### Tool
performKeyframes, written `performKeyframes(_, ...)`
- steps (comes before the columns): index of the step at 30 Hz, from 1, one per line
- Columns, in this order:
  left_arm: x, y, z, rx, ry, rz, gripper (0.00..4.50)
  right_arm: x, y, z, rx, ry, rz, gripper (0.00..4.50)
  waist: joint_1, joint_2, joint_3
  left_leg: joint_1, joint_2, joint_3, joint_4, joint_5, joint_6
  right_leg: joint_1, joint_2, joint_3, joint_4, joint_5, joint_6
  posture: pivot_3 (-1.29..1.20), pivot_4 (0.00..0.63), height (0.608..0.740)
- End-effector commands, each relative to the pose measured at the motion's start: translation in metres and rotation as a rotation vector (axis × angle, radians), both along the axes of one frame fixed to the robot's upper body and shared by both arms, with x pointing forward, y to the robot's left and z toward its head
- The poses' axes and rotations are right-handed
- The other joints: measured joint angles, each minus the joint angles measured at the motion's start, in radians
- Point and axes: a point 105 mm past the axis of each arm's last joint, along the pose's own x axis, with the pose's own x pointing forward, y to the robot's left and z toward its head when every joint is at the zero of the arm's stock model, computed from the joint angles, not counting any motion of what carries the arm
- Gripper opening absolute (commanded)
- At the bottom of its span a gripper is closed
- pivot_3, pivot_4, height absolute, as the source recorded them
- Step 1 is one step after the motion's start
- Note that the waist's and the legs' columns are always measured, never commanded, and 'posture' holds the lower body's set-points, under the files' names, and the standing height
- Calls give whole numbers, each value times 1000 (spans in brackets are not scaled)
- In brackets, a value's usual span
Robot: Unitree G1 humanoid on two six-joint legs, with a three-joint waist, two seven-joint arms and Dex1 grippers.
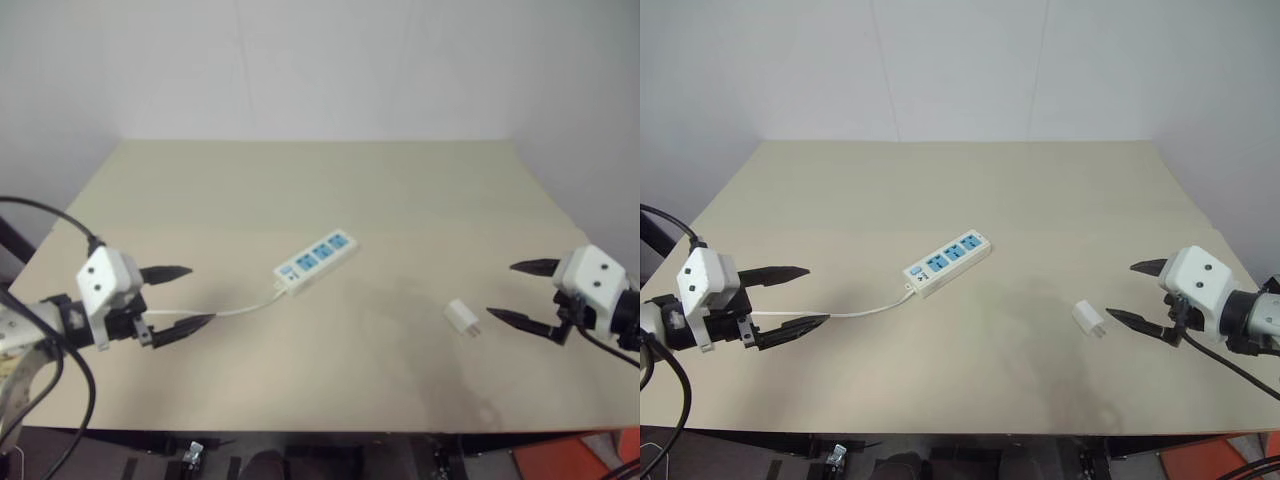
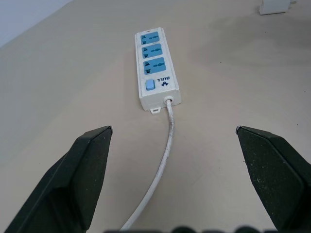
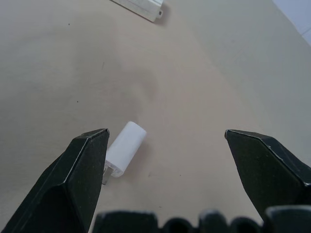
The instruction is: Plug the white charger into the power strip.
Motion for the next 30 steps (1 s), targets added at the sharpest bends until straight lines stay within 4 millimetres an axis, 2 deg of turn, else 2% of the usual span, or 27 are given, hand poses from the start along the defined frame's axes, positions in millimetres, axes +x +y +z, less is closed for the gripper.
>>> performKeyframes(1, 2, -2, 8, 5, -44, -10, 4477, 1, 7, 12, -5, -64, 32, 4500, 0, 0, 0, 0, 0, 0, 0, 0, 0, 0, 0, 0, 0, 0, 0, 0, 150, 740)
performKeyframes(17, 9, -2, 4, -6, -38, -17, 4477, 2, 12, 12, 0, -67, 49, 4500, 0, 0, 0, 0, 0, 0, 0, 0, 0, 0, 0, 0, 0, 0, 0, 0, 150, 740)
performKeyframes(20, 23, -4, -3, -57, -15, 31, 4477, 5, 14, 12, 3, -67, 60, 4500, 0, 0, 0, 1, 0, 0, 0, 0, 0, 1, 0, 0, 1, 0, 0, 0, 150, 740)
performKeyframes(25, 52, -11, -31, -33, 104, 107, 4477, 10, 19, 12, 10, -74, 77, 4500, 1, 0, 0, 7, -1, -1, 1, 0, 0, 8, 0, -1, 0, 0, 0, 0, 150, 740)
performKeyframes(30, 73, -29, -51, -52, 205, 100, 4477, 12, 21, 13, 11, -80, 84, 4500, 2, 0, 0, 6, -1, -1, 1, 0, 0, 7, 0, -1, 0, 0, 0, 0, 150, 740)
